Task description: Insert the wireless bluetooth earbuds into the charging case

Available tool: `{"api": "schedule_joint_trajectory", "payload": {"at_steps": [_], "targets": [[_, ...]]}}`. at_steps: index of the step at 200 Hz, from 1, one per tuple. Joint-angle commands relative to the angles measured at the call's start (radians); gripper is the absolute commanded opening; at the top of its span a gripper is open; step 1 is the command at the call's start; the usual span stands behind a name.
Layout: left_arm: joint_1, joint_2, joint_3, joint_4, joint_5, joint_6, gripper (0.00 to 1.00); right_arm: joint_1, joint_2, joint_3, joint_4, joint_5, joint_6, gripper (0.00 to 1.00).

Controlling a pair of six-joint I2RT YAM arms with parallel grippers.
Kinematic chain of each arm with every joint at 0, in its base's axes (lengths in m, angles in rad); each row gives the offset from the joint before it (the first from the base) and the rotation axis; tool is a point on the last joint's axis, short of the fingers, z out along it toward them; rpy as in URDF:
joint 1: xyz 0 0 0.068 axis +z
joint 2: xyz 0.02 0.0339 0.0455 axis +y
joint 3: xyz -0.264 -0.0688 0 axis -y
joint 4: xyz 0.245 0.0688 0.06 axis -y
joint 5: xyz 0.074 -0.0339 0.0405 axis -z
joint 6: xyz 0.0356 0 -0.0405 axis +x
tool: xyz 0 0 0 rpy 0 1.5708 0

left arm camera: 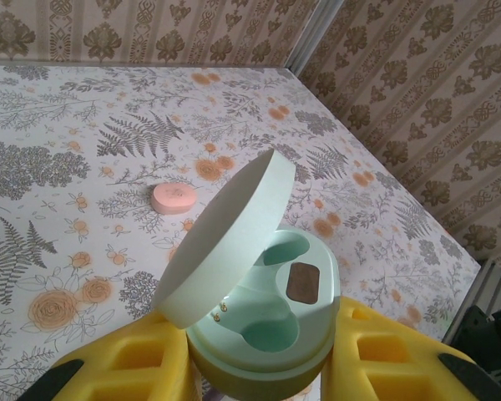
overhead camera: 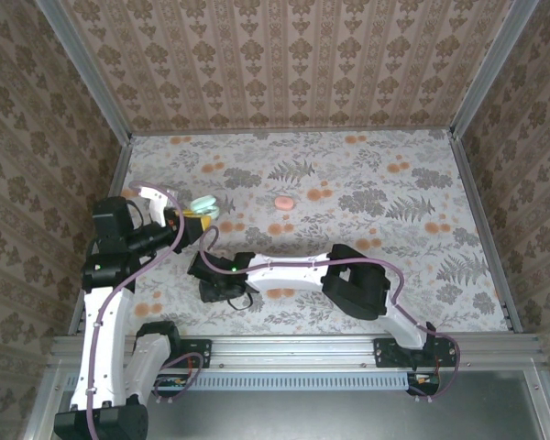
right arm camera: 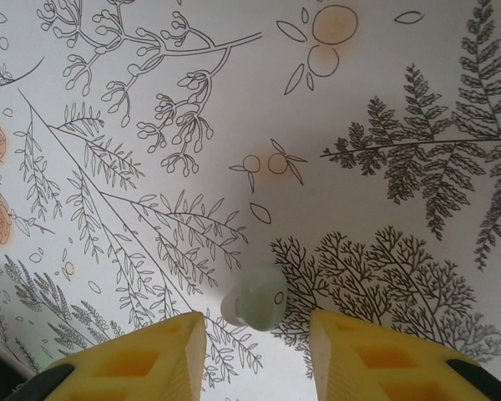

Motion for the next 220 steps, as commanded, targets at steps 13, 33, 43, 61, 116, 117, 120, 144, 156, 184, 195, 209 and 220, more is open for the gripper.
{"api": "schedule_joint_trajectory", "payload": {"at_steps": [13,33,43,61,116,117,120,144,156,184,195,209,220], "targets": [[0.001,-0.004,0.021,0.02,0.062,-0.007,0.12,0.008,0.064,0.042,-0.067,0.011,-0.017,0.38],[0.002,-0.004,0.016,0.023,0.063,-0.008,0.12,0.01,0.086,0.053,-0.076,0.004,-0.018,0.37],[0.002,-0.004,0.015,0.023,0.062,-0.008,0.12,0.011,0.097,0.061,-0.077,0.003,-0.02,0.36],[0.002,-0.003,0.015,0.021,0.061,-0.004,0.12,0.013,0.112,0.074,-0.115,0.002,-0.023,0.34],[0.003,-0.004,-0.003,0.052,0.066,-0.018,0.12,0.011,0.121,0.073,-0.129,0.007,-0.025,0.26],[0.003,-0.003,-0.003,0.052,0.066,-0.019,0.12,0.011,0.121,0.074,-0.129,0.007,-0.026,0.26],[0.003,-0.003,-0.004,0.051,0.066,-0.019,0.12,0.011,0.118,0.074,-0.132,0.008,-0.027,0.26],[0.003,0.0,-0.006,0.056,0.072,-0.018,0.12,0.007,0.075,0.042,-0.128,0.026,-0.032,0.23],[0.003,0.003,-0.006,0.061,0.075,-0.022,0.12,-0.001,0.033,0.001,-0.103,0.033,-0.029,0.22],[0.002,0.006,-0.008,0.081,0.083,-0.038,0.12,-0.033,-0.097,-0.134,-0.008,0.042,-0.01,0.21],[0.003,0.008,-0.007,0.089,0.086,-0.045,0.12,-0.046,-0.151,-0.176,0.016,0.052,-0.004,0.21],[0.002,0.01,-0.006,0.092,0.09,-0.047,0.12,-0.06,-0.216,-0.224,0.032,0.068,-0.008,0.21],[0.003,0.011,-0.004,0.095,0.092,-0.049,0.12,-0.072,-0.263,-0.25,0.037,0.074,-0.017,0.21]]}}
